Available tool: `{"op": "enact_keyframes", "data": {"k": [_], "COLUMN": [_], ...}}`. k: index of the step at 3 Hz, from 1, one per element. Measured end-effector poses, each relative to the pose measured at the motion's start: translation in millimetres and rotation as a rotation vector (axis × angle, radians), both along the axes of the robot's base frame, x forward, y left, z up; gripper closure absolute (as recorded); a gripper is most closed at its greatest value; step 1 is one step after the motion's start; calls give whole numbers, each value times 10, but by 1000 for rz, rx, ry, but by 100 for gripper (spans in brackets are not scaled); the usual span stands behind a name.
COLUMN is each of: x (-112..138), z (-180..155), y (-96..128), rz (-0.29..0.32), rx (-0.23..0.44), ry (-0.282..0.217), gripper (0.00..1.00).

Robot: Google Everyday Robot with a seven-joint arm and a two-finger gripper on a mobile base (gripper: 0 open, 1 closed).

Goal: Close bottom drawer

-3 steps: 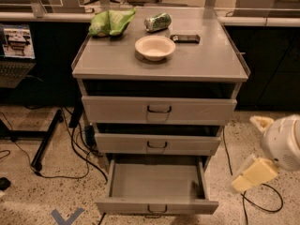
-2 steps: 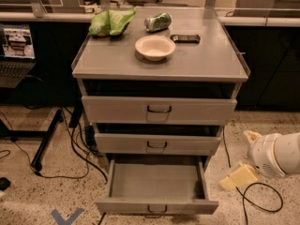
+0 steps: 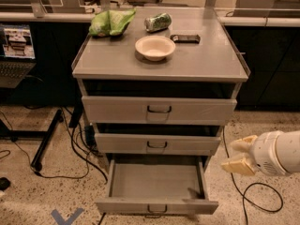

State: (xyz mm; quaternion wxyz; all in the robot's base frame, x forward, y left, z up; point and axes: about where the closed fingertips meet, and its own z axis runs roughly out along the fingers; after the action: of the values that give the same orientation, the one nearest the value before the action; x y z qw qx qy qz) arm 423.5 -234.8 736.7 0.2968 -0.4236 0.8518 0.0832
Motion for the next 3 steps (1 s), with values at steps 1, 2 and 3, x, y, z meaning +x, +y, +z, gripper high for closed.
{"op": "enact_keyframes", "data": {"k": [1, 2, 3], "x": [0, 10, -44], "z": [0, -124, -719], "y": [0, -24, -112], "rz": [0, -31, -119], "rx": [0, 5, 9], "ry": [0, -17, 6], "gripper": [73, 96, 100]}}
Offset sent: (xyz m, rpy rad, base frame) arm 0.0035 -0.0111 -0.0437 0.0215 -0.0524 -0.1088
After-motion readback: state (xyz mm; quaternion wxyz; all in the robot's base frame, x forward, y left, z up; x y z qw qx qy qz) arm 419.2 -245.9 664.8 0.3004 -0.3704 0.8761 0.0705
